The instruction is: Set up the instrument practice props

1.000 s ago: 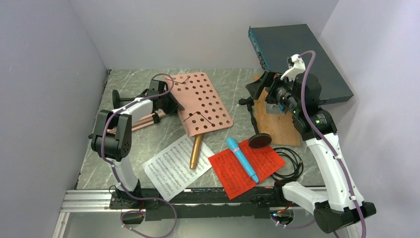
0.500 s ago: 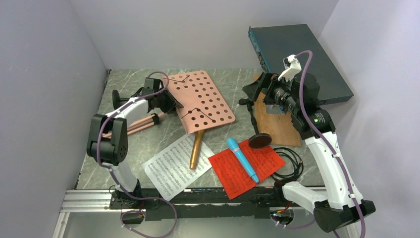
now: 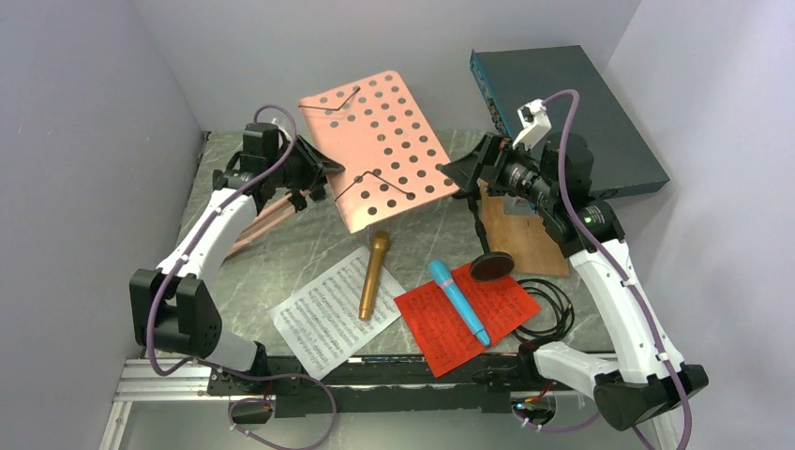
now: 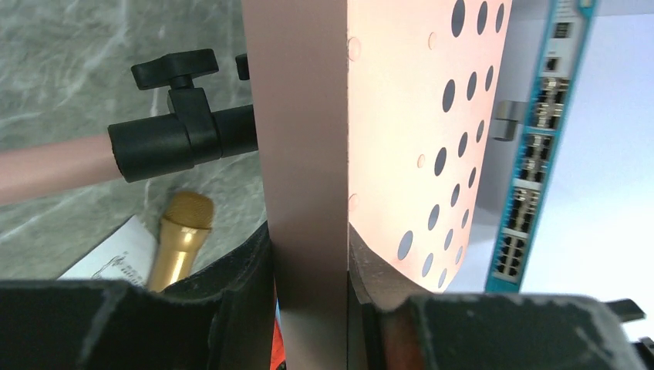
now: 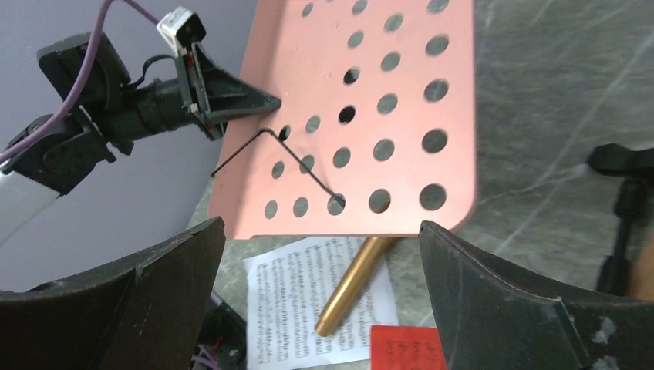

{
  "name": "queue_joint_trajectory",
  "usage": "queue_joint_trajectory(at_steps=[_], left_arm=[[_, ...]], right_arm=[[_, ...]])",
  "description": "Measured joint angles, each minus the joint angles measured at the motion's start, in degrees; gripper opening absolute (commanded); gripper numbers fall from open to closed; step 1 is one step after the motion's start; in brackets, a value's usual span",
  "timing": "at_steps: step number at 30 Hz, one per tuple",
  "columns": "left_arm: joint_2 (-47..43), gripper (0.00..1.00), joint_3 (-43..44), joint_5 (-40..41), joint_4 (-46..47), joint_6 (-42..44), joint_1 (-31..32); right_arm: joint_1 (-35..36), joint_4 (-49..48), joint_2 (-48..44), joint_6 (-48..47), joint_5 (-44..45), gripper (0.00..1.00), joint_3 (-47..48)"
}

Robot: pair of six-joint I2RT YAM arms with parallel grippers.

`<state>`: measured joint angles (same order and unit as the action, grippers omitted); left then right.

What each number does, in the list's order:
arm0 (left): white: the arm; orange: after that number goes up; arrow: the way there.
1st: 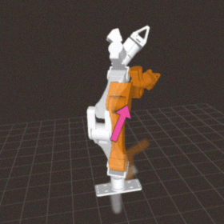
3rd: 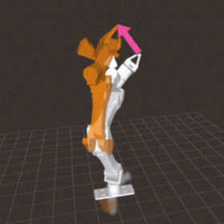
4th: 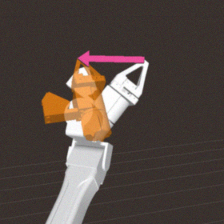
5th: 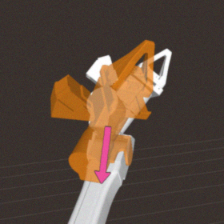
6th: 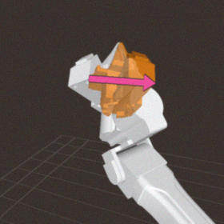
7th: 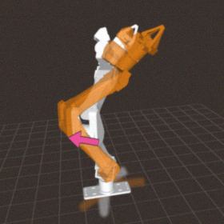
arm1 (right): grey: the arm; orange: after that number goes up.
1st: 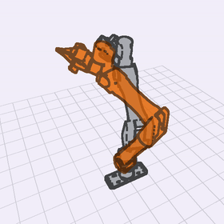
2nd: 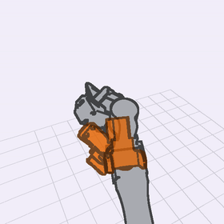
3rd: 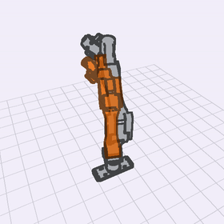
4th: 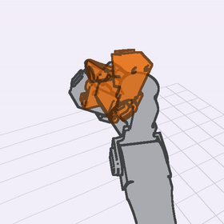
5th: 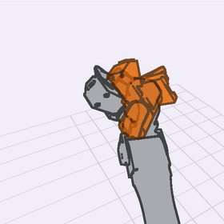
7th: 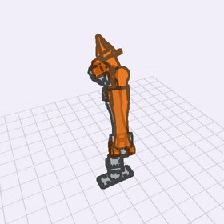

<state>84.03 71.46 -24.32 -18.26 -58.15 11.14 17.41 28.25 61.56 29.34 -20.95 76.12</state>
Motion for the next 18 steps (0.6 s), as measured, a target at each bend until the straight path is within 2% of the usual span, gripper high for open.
queue_joint_trajectory(at_steps=[8,18], left_arm=[[-2.9,0.0,4.1,0.3,3.0,-1.4,-0.2],[-7.1,0.0,4.2,3.9,9.5,-5.8,-0.2]], right_arm=[[3.0,-1.3,2.3,4.6,1.1,1.0,3.7],[3.4,-6.4,1.8,11.8,6.0,0.9,4.4]])
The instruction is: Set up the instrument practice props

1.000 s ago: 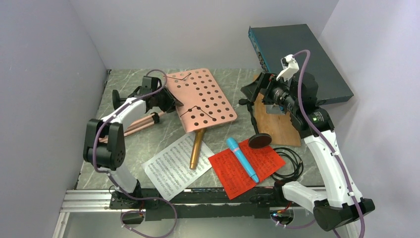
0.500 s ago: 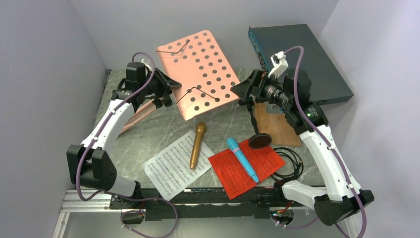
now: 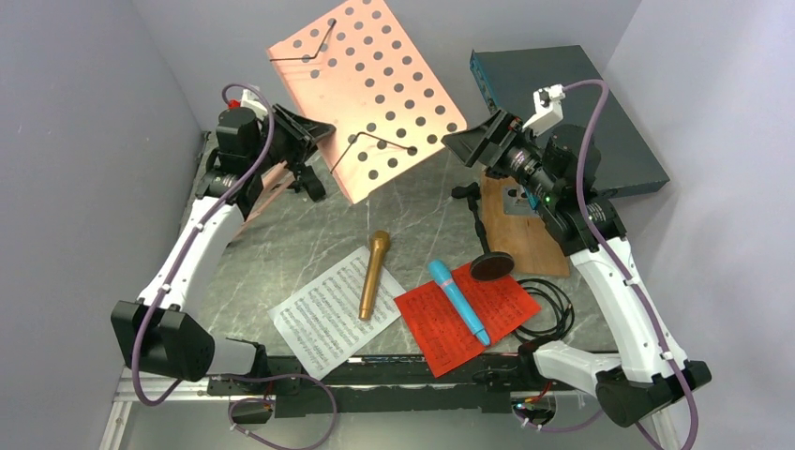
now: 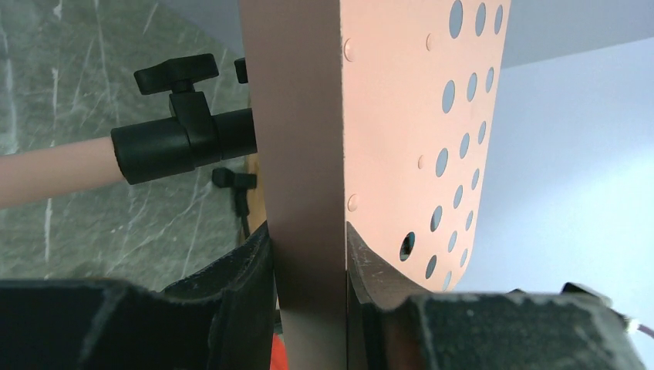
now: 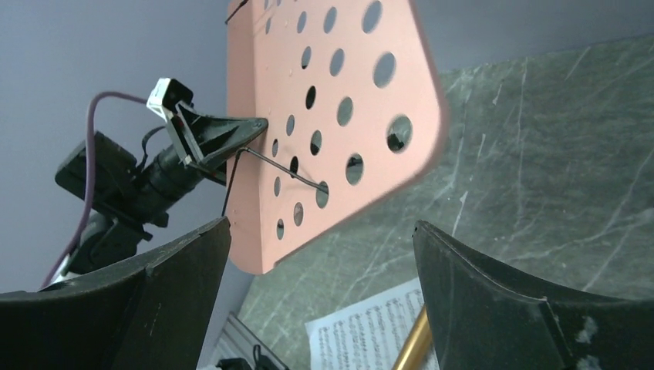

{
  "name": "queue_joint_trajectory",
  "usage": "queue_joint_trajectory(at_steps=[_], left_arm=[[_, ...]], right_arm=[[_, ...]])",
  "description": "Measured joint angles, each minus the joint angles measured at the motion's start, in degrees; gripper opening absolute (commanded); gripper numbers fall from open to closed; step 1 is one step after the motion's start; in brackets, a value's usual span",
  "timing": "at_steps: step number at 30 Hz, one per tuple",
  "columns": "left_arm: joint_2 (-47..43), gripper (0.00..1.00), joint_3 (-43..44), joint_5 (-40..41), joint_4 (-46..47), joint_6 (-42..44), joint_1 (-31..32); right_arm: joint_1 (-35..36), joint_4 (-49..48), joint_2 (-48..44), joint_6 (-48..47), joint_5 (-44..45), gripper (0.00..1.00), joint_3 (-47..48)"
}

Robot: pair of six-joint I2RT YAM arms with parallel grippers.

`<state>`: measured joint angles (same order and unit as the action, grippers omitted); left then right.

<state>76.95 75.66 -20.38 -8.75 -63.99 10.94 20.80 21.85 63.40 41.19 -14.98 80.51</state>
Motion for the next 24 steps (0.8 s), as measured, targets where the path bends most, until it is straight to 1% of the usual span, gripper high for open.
queue_joint_trajectory(at_steps=[7,11,16,18,19,20,22,24], left_arm=[[-2.1,0.0,-1.5,3.0,6.1,-4.4,-0.1],[-2.8,0.0,-2.5,3.7,9.0,-6.3,-0.1],[-2.9,0.0,-4.1,3.7,12.7,-8.4,-0.1],[-2.9,0.0,-5.2,3.7,14.7,-9.2,-0.1],[-2.9,0.0,-5.6,3.7,15.5,-9.4,-0.1],[-2.9,0.0,-6.0,3.7,16.2,-9.8,-0.1],[-2.9,0.0,-6.4,3.7,16.9,-10.2,-0.1],[-2.9,0.0,-6.6,3.7,18.1,-10.6,-0.1]], right_arm=[[1.3,-7.8,-1.0,5.3,1.2,0.83,-3.9],[2.9,-13.2,1.8,7.1,1.1,0.77,-4.1],[5.2,-18.7,6.2,8.6,1.2,0.75,-4.0],[5.6,-20.0,7.4,9.0,1.7,0.69,-3.9],[5.9,-20.6,8.0,9.0,1.9,0.62,-3.7],[6.0,-21.2,8.6,9.1,2.1,0.59,-3.3],[6.1,-22.6,10.0,9.4,2.6,0.55,-2.1],[6.0,-24.0,11.4,9.6,2.7,0.55,-0.5]])
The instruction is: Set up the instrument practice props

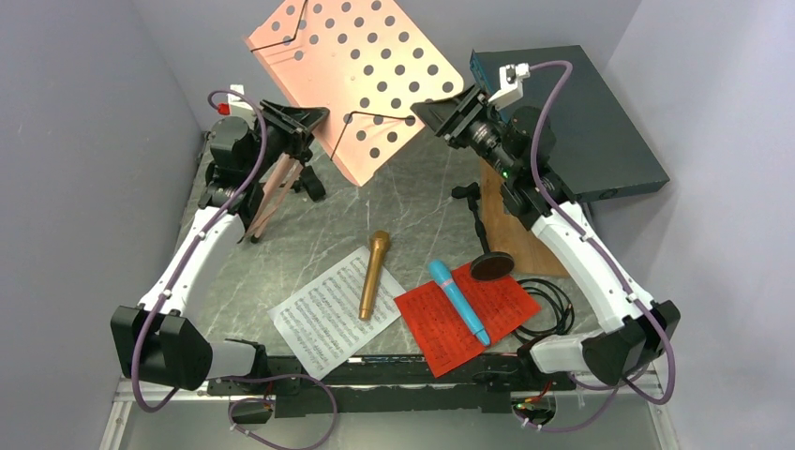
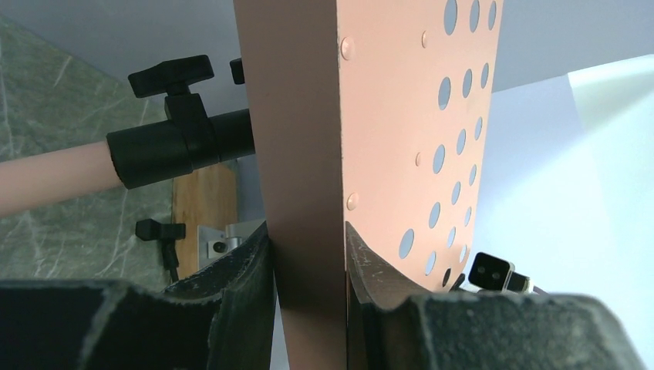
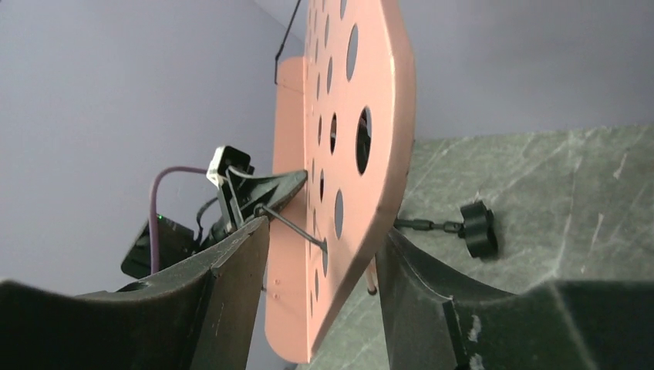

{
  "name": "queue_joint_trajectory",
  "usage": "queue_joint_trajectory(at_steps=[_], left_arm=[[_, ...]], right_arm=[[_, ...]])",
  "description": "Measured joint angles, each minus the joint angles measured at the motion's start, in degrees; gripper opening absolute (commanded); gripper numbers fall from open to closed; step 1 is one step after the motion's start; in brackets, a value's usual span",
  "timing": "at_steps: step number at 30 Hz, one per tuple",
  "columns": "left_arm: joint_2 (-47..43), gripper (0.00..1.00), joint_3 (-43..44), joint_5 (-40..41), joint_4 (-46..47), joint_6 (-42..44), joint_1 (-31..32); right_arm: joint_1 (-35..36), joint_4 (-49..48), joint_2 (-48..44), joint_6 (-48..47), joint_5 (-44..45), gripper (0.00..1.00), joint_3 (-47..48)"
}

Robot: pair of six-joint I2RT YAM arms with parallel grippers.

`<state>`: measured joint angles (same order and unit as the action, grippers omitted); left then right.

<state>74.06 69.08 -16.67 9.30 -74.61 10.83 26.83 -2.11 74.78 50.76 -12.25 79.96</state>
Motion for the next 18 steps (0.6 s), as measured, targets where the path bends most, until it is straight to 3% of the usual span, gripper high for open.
queue_joint_trajectory(at_steps=[6,13,15,16,18], left_arm=[[-0.1,0.0,-0.1,0.0,4.0,-0.7,0.0],[-0.1,0.0,-0.1,-0.6,10.3,-3.1,0.1],[-0.1,0.0,-0.1,-0.7,11.4,-3.4,0.3],[-0.1,0.02,-0.1,-0.7,11.5,-3.5,0.3],[-0.1,0.2,-0.2,-0.7,11.5,-3.6,0.4]], right_arm=[[0.0,-4.5,3.1,0.0,0.2,0.52,4.2],[0.6,-7.6,6.7,0.1,0.4,0.27,9.0],[1.2,-8.1,7.7,-0.5,1.0,0.07,10.3],[1.6,-8.5,8.0,-1.0,1.3,0.0,10.6],[2.2,-9.2,8.0,-2.4,1.7,0.0,10.8]])
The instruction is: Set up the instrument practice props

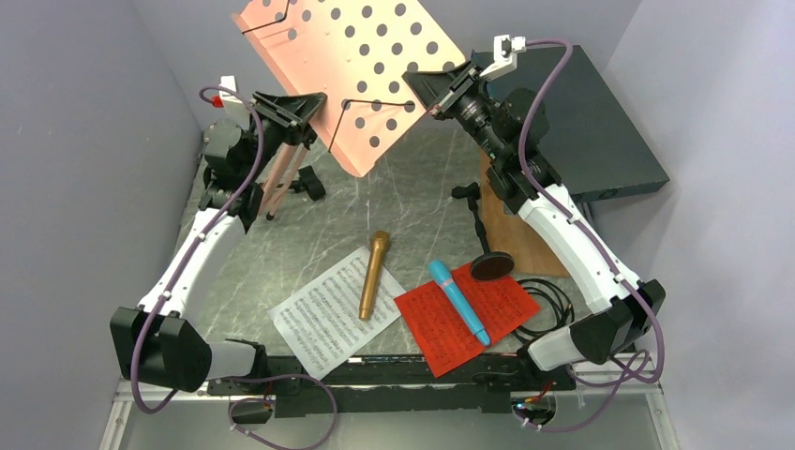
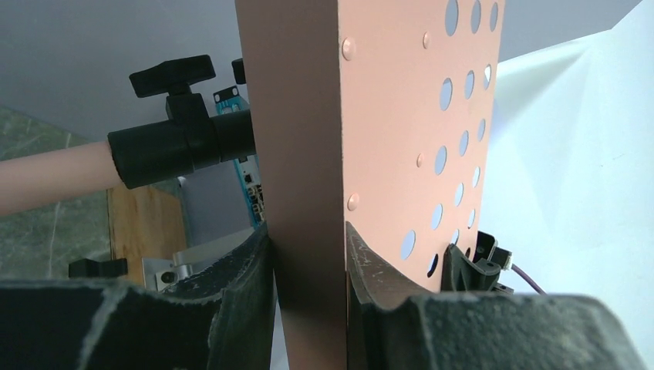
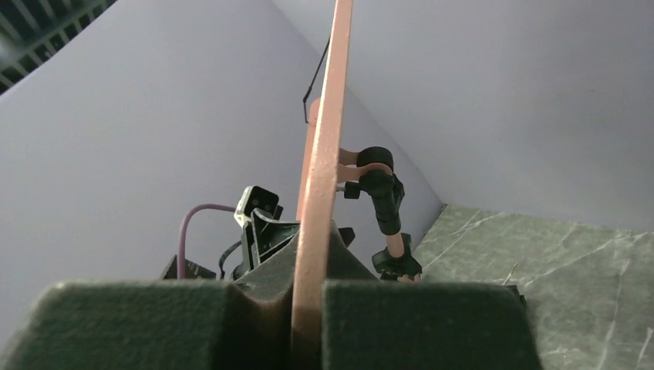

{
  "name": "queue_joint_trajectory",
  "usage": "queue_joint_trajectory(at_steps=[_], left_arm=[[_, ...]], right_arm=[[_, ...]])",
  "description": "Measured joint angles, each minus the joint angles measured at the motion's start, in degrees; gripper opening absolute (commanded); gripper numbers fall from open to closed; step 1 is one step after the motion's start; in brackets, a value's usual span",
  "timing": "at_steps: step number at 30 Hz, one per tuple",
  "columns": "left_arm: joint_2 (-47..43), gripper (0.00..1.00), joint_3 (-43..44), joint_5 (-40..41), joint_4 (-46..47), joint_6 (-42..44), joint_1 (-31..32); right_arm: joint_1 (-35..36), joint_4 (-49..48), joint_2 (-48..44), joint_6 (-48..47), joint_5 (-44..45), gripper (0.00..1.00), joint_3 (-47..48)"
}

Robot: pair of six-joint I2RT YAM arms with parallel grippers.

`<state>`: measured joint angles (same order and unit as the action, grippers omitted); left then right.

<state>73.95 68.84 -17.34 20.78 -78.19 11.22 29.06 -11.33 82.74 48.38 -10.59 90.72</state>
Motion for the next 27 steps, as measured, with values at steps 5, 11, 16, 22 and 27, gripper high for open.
queue_joint_trajectory(at_steps=[5,11,16,22,27], left_arm=[[-3.5,0.82,-3.7,-0.8,-0.7,0.6,-0.1],[-13.4,0.99,-7.1,-2.7,-9.0,7.6,-0.1],[-21.8,0.99,-7.1,-4.9,-19.9,16.6,-0.1],[-32.2,0.99,-6.0,-2.4,-38.0,29.6,0.0],[-37.1,0.99,-5.7,5.2,-51.3,37.0,0.0]], right_arm=[[0.9,0.0,-0.2,-3.7,-2.1,0.0,0.0],[1.2,0.5,-0.2,-10.2,-7.1,0.0,0.8],[1.5,2.0,-0.1,-16.4,-10.1,0.0,2.6],[1.0,6.2,2.8,-18.4,-9.6,0.0,7.9],[0.6,7.9,4.1,-18.6,-10.0,0.0,10.1]])
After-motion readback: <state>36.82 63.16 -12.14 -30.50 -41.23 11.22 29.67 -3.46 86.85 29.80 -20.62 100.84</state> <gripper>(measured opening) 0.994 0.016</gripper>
